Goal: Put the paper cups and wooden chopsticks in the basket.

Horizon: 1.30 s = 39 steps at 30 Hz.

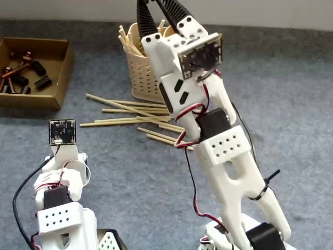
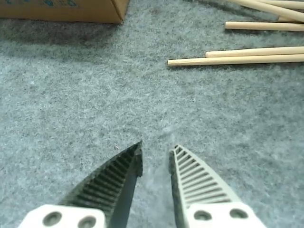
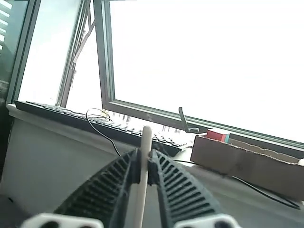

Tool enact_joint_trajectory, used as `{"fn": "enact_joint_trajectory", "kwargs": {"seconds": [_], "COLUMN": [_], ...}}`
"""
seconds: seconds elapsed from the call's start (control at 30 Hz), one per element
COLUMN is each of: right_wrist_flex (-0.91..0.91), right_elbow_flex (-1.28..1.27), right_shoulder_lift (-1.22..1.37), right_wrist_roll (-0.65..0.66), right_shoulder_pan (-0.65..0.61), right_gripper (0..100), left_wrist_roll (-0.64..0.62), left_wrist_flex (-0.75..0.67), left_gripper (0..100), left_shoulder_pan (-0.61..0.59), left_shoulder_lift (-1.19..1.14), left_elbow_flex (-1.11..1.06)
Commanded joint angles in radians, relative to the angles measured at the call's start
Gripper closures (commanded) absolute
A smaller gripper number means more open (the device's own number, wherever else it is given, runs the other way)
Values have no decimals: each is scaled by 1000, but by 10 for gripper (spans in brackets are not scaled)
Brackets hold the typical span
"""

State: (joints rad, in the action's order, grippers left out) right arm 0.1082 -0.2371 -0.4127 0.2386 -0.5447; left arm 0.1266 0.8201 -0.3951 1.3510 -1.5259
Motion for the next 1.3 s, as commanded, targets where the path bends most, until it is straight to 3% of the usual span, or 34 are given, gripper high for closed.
{"fn": "enact_joint_trajectory", "kwargs": {"seconds": [0.0,1.13,1.27], "right_wrist_flex": [28,19,19], "right_elbow_flex": [-1,-371,-371], "right_shoulder_lift": [24,73,73], "right_wrist_roll": [14,12,12], "right_shoulder_pan": [31,54,54], "right_gripper": [993,985,899], "left_wrist_roll": [8,8,8], "left_wrist_flex": [-18,-18,-18], "left_gripper": [897,896,896], "left_shoulder_pan": [-13,-13,-13], "left_shoulder_lift": [10,10,10], "left_elbow_flex": [4,2,2]}}
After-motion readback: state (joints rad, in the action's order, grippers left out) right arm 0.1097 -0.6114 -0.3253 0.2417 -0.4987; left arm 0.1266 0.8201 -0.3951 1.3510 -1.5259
